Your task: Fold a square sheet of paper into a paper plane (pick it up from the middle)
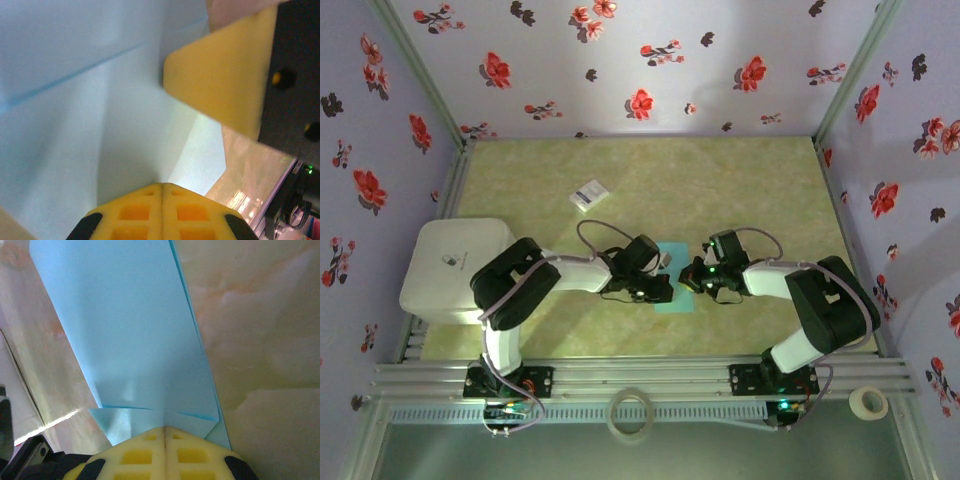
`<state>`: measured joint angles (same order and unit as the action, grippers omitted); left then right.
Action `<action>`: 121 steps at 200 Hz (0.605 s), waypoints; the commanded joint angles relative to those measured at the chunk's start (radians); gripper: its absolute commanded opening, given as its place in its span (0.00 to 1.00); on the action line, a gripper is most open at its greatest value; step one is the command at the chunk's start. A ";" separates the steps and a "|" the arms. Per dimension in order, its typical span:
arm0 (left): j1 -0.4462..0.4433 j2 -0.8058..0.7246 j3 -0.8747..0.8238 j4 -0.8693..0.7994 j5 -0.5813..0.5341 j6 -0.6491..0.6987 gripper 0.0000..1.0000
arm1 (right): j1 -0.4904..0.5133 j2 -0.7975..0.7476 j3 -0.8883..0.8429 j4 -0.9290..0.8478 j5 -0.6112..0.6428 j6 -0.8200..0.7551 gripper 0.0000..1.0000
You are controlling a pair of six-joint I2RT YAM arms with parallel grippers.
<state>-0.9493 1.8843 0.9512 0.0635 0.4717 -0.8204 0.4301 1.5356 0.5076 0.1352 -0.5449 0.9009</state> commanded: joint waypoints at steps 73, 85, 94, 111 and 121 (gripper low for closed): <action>-0.025 -0.134 -0.090 -0.094 -0.020 0.040 0.04 | -0.010 0.027 -0.018 -0.016 0.018 0.003 0.00; -0.023 -0.157 -0.080 -0.083 -0.024 0.042 0.04 | -0.008 0.017 -0.002 -0.010 -0.002 0.001 0.00; -0.023 -0.173 -0.069 -0.081 -0.032 0.046 0.05 | -0.008 -0.001 0.014 -0.010 -0.018 0.001 0.03; -0.012 -0.197 -0.048 -0.080 -0.052 0.054 0.05 | -0.007 -0.057 0.042 -0.053 -0.017 -0.007 0.09; 0.000 -0.203 -0.040 -0.074 -0.065 0.054 0.06 | -0.006 -0.099 0.054 -0.102 0.005 -0.018 0.12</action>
<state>-0.9638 1.7267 0.8730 -0.0032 0.4442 -0.7979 0.4274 1.5223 0.5156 0.1192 -0.5571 0.8993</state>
